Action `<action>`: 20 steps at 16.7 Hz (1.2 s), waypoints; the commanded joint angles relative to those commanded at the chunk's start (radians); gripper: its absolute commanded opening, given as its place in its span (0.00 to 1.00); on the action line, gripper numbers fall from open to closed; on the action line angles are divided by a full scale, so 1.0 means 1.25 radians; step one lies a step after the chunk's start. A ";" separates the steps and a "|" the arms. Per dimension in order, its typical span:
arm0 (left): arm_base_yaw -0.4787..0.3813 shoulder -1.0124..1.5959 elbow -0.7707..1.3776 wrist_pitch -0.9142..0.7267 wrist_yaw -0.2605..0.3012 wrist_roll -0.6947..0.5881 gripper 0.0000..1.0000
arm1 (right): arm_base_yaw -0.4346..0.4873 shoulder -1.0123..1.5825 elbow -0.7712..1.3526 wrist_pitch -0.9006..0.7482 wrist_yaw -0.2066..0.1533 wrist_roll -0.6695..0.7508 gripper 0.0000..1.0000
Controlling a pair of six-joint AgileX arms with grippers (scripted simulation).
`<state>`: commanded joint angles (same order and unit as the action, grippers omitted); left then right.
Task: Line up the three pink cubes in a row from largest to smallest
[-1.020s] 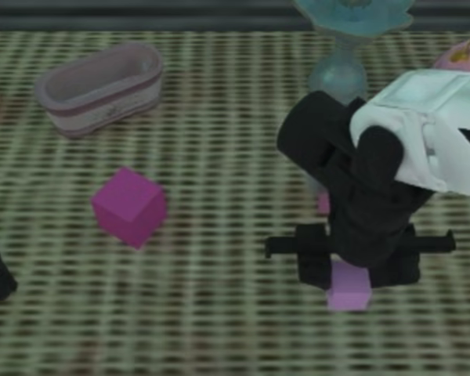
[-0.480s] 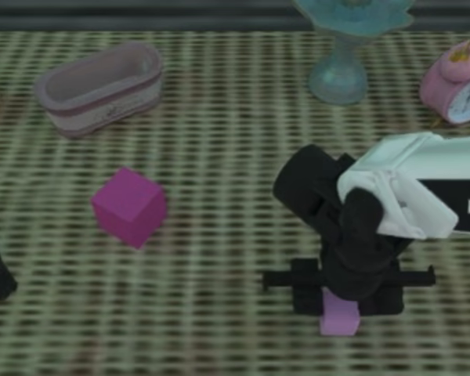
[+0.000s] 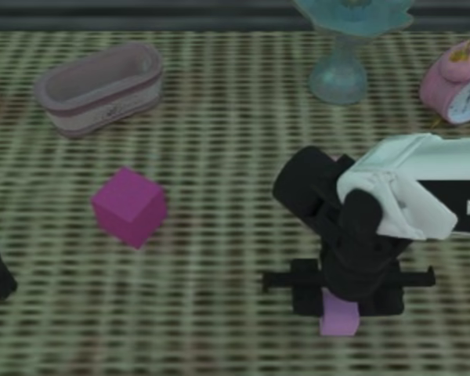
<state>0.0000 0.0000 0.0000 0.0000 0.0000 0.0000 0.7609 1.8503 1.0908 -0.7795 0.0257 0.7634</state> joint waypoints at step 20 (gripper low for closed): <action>0.000 0.000 0.000 0.000 0.000 0.000 1.00 | 0.004 -0.023 0.042 -0.061 0.000 0.002 1.00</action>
<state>0.0000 0.0000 0.0000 0.0000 0.0000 0.0000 0.7665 1.8220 1.1437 -0.8562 0.0255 0.7655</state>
